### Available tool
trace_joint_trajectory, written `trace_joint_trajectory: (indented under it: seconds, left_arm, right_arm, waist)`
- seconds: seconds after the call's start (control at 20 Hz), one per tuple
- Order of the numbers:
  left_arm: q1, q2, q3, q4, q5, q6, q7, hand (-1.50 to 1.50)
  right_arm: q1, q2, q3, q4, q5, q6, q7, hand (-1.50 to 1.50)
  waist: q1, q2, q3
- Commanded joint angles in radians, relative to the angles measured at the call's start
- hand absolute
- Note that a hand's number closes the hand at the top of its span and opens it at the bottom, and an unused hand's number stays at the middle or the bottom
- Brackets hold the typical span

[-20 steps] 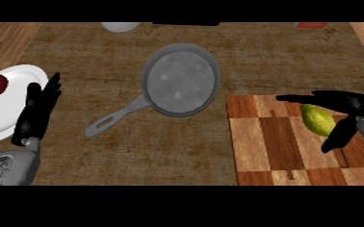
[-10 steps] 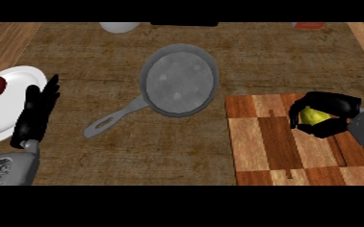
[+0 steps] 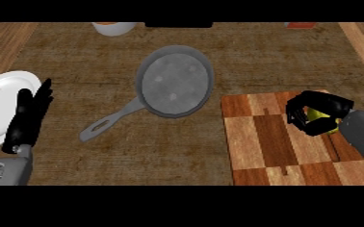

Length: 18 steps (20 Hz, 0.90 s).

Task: Pick the pear from the cutting board and place it in the pan

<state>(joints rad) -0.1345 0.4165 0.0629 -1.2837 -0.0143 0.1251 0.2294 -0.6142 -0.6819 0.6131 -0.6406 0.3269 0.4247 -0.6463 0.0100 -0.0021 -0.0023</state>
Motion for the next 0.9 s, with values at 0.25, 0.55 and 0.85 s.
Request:
trace_joint_trajectory:
  seconds: [0.25, 0.55, 0.85]
  left_arm:
    - [0.063, 0.04, 0.054, 0.018, 0.001, 0.026, 0.021, 0.0]
    - [0.092, 0.031, 0.06, 0.029, 0.002, 0.035, 0.023, 0.0]
    - [0.096, 0.047, 0.069, 0.011, 0.005, 0.026, 0.002, 0.0]
  right_arm:
    - [0.048, -0.009, -0.14, 0.048, -0.013, -0.364, 0.527, 1.5]
    - [-0.048, 0.064, -0.207, -0.166, 0.007, -0.678, 0.645, 1.5]
    - [-0.042, 0.196, -0.135, -0.376, 0.105, -0.825, 0.89, 1.5]
  waist:
    - [-0.134, -0.073, -0.014]
    - [-0.152, -0.089, -0.012]
    - [-0.136, -0.068, -0.008]
